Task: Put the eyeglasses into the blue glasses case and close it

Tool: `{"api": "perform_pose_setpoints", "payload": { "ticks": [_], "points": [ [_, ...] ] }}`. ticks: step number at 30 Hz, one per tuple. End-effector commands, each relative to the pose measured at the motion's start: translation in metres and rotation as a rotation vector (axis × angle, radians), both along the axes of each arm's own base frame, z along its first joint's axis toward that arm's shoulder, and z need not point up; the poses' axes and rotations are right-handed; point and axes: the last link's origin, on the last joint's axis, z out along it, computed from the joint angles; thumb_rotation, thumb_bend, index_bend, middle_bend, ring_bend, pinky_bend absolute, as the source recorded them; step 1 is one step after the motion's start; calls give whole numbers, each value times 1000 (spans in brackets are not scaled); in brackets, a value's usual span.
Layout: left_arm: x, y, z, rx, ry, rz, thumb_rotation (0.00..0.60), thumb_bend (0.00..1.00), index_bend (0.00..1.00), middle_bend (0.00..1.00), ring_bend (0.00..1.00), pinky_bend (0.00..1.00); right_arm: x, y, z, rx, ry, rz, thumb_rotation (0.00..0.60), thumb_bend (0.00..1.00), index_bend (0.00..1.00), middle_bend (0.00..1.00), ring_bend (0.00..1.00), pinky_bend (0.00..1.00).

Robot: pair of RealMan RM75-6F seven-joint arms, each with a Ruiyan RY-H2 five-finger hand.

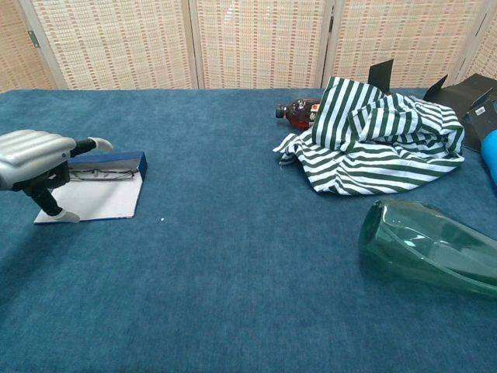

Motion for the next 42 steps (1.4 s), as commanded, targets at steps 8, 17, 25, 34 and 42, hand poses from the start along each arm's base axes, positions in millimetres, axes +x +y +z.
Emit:
{"api": "perform_pose_setpoints", "payload": {
  "ticks": [8,17,25,34,42],
  "points": [
    [-5,-1,-2,2,14,3,600,143,116,992,944,988,1,0,0,-1,4,1,600,201,183,413,510,416],
    [-11,1,-7,-8,45,14,600,143,116,992,945,988,2,1,1,-1,4,1,600,201,183,413,510,416],
    [-18,6,-8,-4,69,37,600,143,116,992,944,988,0,1,0,-1,3,-4,600,201,183,413,510,416],
    [-21,9,-12,-7,72,53,600,142,116,992,944,988,1,2,1,-2,4,-1,600,201,183,413,510,416],
    [-22,14,-11,20,65,54,600,143,120,992,944,988,1,3,2,-7,7,-3,600,202,183,413,510,416]
  ]
}}
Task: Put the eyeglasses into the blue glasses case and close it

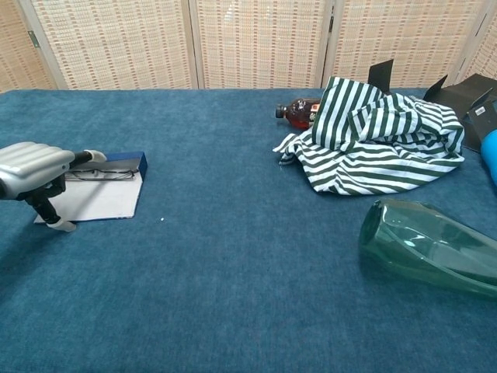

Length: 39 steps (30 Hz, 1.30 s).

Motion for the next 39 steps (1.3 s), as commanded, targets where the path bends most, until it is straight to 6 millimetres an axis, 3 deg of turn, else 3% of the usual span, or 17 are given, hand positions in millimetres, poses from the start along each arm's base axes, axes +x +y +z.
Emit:
{"api": "perform_pose_setpoints", "payload": {
  "ticks": [1,15,22,29,33,39],
  "points": [
    [0,3,1,9,-1,0,600,142,121,992,944,988,0,0,0,-1,0,0,600,201,183,413,510,416],
    [6,14,16,65,-40,-9,600,143,152,992,944,988,1,0,1,-2,2,1,600,201,183,413,510,416],
    [13,20,19,125,-129,-56,600,153,323,992,944,988,1,1,1,-5,3,-2,600,201,183,413,510,416],
    [13,24,13,136,-159,-80,600,275,499,994,944,988,0,0,1,-2,3,-4,600,201,183,413,510,416],
    [13,26,10,142,-163,-81,600,358,551,994,944,988,0,0,1,-1,5,-7,600,201,183,413,510,416],
    [11,27,8,133,-148,-75,600,394,589,994,944,988,-1,0,1,-2,4,-10,600,201,183,413,510,416]
  ]
}}
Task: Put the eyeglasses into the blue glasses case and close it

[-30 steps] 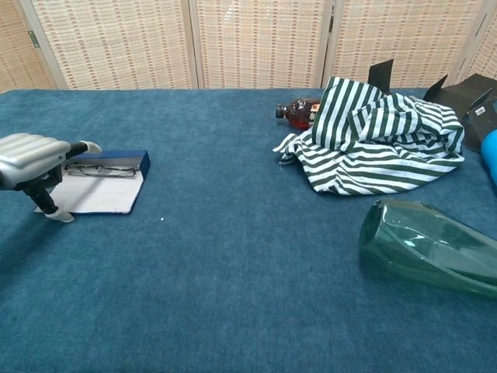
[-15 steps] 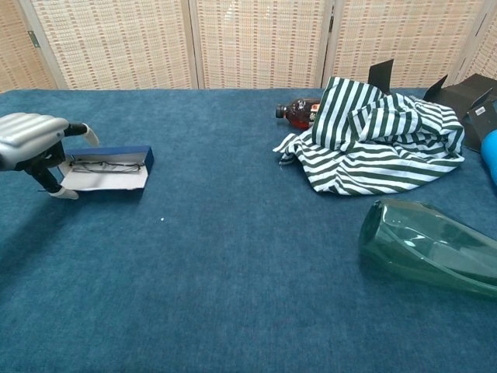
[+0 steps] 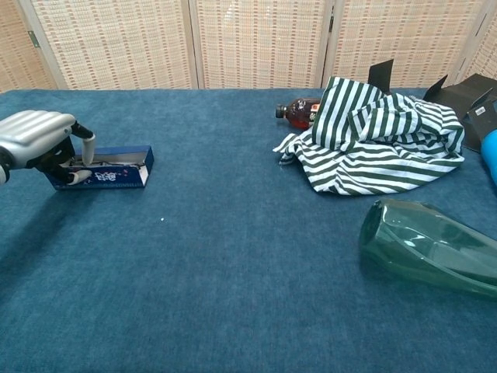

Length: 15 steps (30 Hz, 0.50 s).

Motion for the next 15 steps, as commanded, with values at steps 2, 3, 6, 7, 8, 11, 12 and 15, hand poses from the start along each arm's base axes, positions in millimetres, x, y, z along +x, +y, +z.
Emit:
{"api": "perform_pose_setpoints", "payload": {
  "ticks": [2,3,6,7,8,11,12,15],
  "points": [
    [0,-1,-2,-4,-2,-2,600,411,606,994,944,988,-1,0,0,0,-1,-2,600,201,183,413,510,416],
    [0,-1,-2,-7,-1,-3,600,421,611,994,944,988,-1,0,0,0,-1,-2,600,201,183,413,510,416],
    [-1,-3,-5,-18,7,-6,600,449,621,994,945,988,-1,0,-1,1,-1,-2,600,201,183,413,510,416],
    [-1,-3,-5,-20,7,-6,600,458,624,994,945,988,-1,0,-1,2,-1,-2,600,201,183,413,510,416],
    [-2,-4,-6,-25,9,-5,600,466,627,994,946,988,-1,0,-1,2,-1,-3,600,201,183,413,510,416],
    [-2,-5,-7,-34,14,-7,600,482,627,994,946,988,0,0,0,2,-1,-2,600,201,183,413,510,416],
    [-2,-6,-7,-38,14,-6,600,488,627,994,946,988,0,0,0,1,0,-2,600,201,183,413,510,416],
    [-2,-9,-6,-49,5,-7,600,501,632,995,947,988,1,0,0,1,1,-1,600,200,183,413,510,416]
  ]
}}
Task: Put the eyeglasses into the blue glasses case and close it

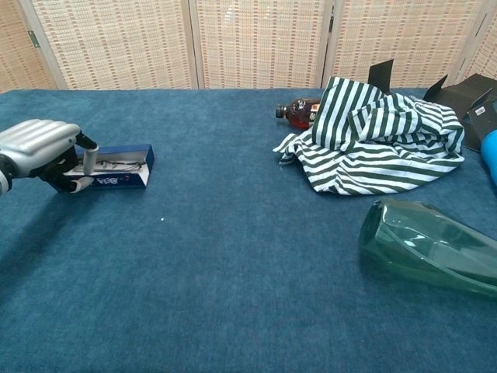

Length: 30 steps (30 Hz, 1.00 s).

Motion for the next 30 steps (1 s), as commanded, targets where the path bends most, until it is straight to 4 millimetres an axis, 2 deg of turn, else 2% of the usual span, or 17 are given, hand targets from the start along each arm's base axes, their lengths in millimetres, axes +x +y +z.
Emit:
{"api": "perform_pose_setpoints", "payload": {
  "ticks": [1,9,14,19,24,30],
  "points": [
    [0,-4,1,-11,-12,-3,600,507,637,995,948,988,0,0,0,0,1,1,600,201,183,413,510,416],
    [-1,-26,17,-60,-30,-25,600,511,648,997,948,988,4,0,0,0,4,9,600,201,183,413,510,416],
    [-5,-46,39,-155,-34,20,600,511,649,997,948,988,7,0,0,1,6,18,600,201,183,413,510,416],
    [-1,-57,62,-209,-19,41,600,512,649,997,944,987,9,0,1,1,5,28,600,201,183,413,510,416],
    [6,-50,67,-229,-29,52,600,511,647,996,944,987,9,1,1,0,2,31,600,201,183,413,510,416],
    [10,-26,64,-202,18,53,600,510,632,996,943,987,4,5,0,-2,-8,19,600,201,183,413,510,424]
  ]
}}
